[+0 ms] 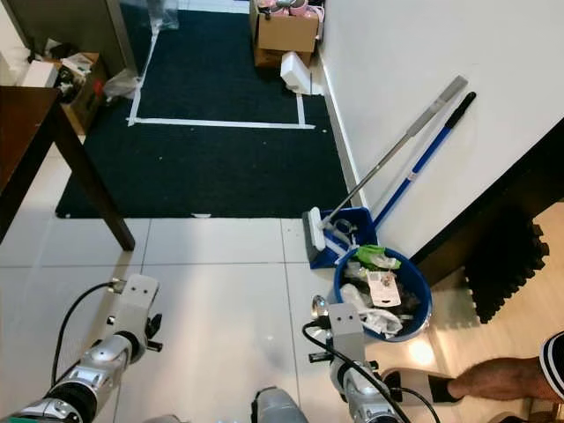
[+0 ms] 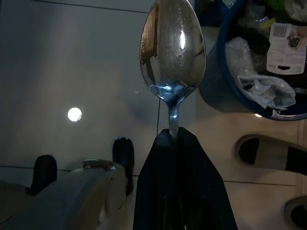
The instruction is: Setting the table
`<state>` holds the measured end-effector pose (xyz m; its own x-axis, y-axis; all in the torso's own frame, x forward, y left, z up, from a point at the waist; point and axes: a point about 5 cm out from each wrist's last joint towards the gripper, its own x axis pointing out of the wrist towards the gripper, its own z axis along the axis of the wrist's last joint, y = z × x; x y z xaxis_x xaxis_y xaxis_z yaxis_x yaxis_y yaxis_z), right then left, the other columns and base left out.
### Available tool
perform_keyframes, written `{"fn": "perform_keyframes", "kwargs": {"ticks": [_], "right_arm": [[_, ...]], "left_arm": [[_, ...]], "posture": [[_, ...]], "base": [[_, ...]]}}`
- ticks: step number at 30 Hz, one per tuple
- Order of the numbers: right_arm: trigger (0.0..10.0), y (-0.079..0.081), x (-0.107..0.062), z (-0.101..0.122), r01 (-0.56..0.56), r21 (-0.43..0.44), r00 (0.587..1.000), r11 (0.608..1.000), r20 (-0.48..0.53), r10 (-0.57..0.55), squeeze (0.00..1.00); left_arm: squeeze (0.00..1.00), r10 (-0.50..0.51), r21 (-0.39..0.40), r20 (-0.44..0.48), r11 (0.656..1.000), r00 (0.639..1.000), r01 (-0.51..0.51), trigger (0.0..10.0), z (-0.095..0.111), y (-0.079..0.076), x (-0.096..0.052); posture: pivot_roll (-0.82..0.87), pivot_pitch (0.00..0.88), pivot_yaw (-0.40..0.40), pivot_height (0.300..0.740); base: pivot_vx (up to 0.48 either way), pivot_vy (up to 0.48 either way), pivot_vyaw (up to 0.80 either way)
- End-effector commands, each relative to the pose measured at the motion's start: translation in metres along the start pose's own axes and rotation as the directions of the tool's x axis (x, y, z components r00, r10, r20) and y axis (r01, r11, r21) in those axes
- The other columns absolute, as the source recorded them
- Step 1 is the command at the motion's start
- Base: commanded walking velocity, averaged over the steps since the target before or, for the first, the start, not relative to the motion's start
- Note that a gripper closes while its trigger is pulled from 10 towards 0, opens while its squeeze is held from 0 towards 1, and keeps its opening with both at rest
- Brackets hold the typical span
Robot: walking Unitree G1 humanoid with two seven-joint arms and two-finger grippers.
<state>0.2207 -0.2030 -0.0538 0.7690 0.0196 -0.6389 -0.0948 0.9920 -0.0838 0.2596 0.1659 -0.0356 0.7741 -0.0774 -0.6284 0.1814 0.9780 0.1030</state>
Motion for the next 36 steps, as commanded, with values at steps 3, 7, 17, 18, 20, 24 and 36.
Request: {"fn": "perform_keyframes", "kwargs": {"ticks": [3,7,17,18,20,24,36], "right_arm": [[10.0,-0.003,-0.002,-0.008,0.009,-0.001,0.999,1.0,-0.049,-0.009,0.0],[10.0,-0.001,0.001,-0.002,0.02,0.023,0.999,1.0,-0.039,-0.019,0.0],[10.0,0.007,0.004,0.005,-0.034,0.018,0.999,0.999,-0.024,0.035,0.0],[10.0,0.006,0.004,0.003,-0.031,0.01,0.999,0.999,-0.036,0.031,0.0],[10.0,0.004,0.003,0.001,-0.028,0.008,0.999,1.0,-0.047,0.028,0.0],[10.0,0.002,0.003,0.001,-0.032,0.003,0.998,0.999,-0.045,0.032,0.0],[10.0,0.002,-0.004,-0.015,0.008,0.013,0.998,1.0,-0.066,-0.007,0.0]], "left_arm": [[0.0,0.025,-0.035,-0.062,0.999,0.998,-0.027,10.0,-0.019,0.001,-0.005],[0.0,0.0,0.023,-0.063,1.0,0.998,0.001,10.0,-0.021,0.004,-0.006],[0.0,0.032,0.002,-0.062,0.999,0.998,-0.032,10.0,-0.018,0.009,-0.005],[0.0,0.032,-0.004,-0.065,0.999,0.997,-0.033,10.0,-0.019,0.007,-0.005],[0.0,0.023,-0.012,-0.063,1.0,0.998,-0.024,10.0,-0.019,0.003,-0.005],[0.0,0.011,-0.023,-0.048,1.0,0.999,-0.012,10.0,-0.015,-0.002,-0.003],[0.0,0.005,-0.041,-0.031,0.999,1.0,-0.006,10.0,-0.02,-0.003,-0.006]], "posture": [[-0.01,0.055,-0.003,0.74],[0.0,0.046,0.012,0.74],[-0.01,0.043,-0.018,0.74],[-0.01,0.047,-0.016,0.74],[-0.01,0.054,-0.015,0.74],[-0.01,0.087,-0.025,0.74],[-0.05,0.065,0.018,0.74]], "base": [[0.0,0.0,0.0],[0.0,0.0,0.0],[0.0,0.0,0.0],[0.0,0.0,0.0],[0.0,0.0,0.0],[0.0,0.0,0.0],[0.0,0.0,0.0]]}}
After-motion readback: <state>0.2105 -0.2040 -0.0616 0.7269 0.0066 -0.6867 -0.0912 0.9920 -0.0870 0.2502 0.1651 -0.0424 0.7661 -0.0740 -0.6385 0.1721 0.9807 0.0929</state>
